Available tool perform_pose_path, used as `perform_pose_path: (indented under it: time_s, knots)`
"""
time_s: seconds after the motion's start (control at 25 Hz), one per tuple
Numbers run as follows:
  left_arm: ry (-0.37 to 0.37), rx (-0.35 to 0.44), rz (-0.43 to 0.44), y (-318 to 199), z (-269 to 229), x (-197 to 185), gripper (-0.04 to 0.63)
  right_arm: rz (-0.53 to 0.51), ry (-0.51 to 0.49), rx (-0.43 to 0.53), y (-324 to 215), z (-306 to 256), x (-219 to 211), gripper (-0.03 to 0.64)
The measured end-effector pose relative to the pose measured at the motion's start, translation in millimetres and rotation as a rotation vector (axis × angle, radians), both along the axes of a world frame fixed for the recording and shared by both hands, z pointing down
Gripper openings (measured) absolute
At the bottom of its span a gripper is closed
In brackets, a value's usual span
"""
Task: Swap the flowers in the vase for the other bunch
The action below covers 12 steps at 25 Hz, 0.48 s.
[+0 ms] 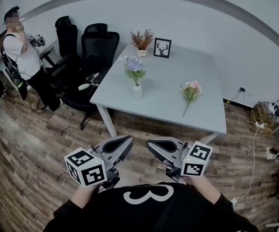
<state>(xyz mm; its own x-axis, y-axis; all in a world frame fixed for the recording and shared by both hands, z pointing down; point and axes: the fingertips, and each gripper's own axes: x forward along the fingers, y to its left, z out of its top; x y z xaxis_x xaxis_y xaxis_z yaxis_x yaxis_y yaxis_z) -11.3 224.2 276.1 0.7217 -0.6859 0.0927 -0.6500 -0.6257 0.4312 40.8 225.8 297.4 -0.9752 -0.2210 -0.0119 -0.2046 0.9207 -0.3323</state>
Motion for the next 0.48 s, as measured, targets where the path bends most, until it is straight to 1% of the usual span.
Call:
perform_pose_path:
  time_s: [0.32,0.48]
  knots:
    - [-0.006,0.005,-0.008,-4.3,2.8,7.0,0.011,-0.009,-0.002,0.017,-5.2,0.0,4.0,0.006]
    - [0.004,-0.009,-0.016,-7.4,6.9,10.3,0.011,-0.028,-0.011,0.019,-7.5,0.0,4.0,0.006]
